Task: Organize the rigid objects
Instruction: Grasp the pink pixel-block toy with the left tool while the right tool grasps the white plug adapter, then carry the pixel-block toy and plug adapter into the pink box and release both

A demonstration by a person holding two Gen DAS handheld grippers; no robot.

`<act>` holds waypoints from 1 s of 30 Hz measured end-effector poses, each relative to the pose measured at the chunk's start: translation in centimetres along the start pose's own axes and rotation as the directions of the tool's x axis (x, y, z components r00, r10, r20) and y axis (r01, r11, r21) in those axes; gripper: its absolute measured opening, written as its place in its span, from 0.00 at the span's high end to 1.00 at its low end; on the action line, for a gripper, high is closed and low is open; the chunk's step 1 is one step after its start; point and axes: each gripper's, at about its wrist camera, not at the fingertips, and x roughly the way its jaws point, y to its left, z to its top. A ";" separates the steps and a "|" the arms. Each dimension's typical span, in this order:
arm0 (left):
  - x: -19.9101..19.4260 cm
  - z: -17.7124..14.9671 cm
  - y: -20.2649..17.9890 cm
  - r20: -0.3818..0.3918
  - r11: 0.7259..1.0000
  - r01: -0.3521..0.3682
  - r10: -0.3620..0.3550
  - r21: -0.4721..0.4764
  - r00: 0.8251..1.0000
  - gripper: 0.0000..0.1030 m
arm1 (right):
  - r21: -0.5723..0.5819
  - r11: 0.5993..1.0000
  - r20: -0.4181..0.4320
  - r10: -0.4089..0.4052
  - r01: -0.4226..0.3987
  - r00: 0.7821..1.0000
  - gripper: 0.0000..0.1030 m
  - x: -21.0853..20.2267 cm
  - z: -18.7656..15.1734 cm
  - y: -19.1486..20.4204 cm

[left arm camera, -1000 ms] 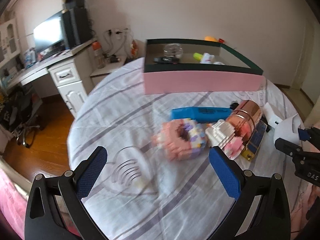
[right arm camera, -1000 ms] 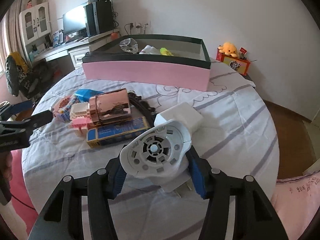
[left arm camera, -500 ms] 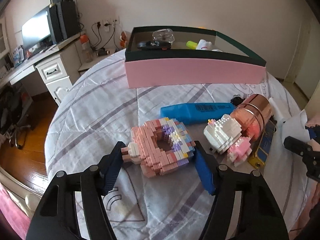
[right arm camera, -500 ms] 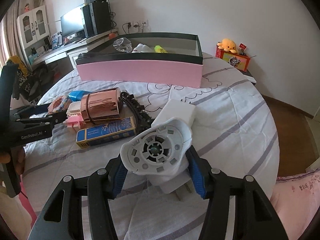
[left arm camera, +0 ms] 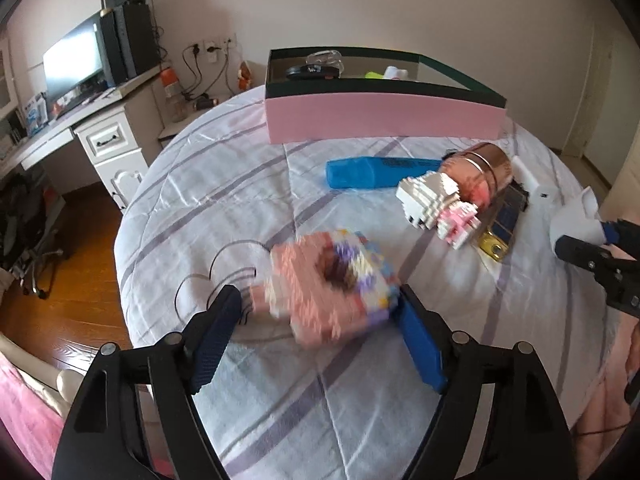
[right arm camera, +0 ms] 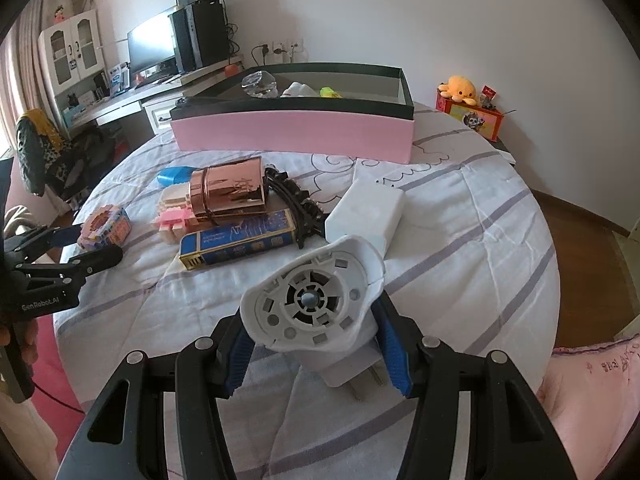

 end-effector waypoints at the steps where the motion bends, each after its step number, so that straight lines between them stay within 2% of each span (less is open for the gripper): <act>1: 0.2 0.1 -0.1 -0.002 1.000 -0.005 0.005 -0.002 1.000 0.20 | 0.003 1.000 0.001 0.000 0.000 1.000 0.45 0.0 0.0 -0.1; 2: 0.3 0.2 -0.1 0.004 1.000 -0.007 0.007 -0.004 1.000 0.21 | 0.008 1.000 0.004 0.003 -0.003 1.000 0.45 0.0 0.0 -0.1; 4: 0.5 0.4 -0.1 0.019 1.000 0.001 -0.001 -0.009 1.000 0.34 | 0.007 1.000 0.002 0.006 -0.006 1.000 0.45 0.1 0.1 -0.1; 12: -1.2 0.6 -0.2 0.046 1.000 0.002 -0.001 -0.009 0.999 0.34 | 0.004 1.000 0.025 0.008 -0.008 1.000 0.45 -1.0 0.4 0.3; 18: -5.4 2.1 -0.4 0.147 1.000 -0.017 0.019 -0.014 0.989 0.34 | -0.009 1.000 0.091 0.021 -0.020 0.996 0.45 -3.3 1.7 1.0; 22: -9.2 3.5 -0.9 0.246 0.998 -0.054 0.056 -0.017 0.968 0.34 | -0.018 1.000 0.155 0.026 -0.024 0.988 0.45 -5.5 3.1 1.3; 30: -15.9 5.8 -1.4 0.407 0.995 -0.092 0.103 -0.047 0.908 0.34 | -0.058 0.998 0.295 0.047 -0.032 0.954 0.45 -10.8 6.3 2.5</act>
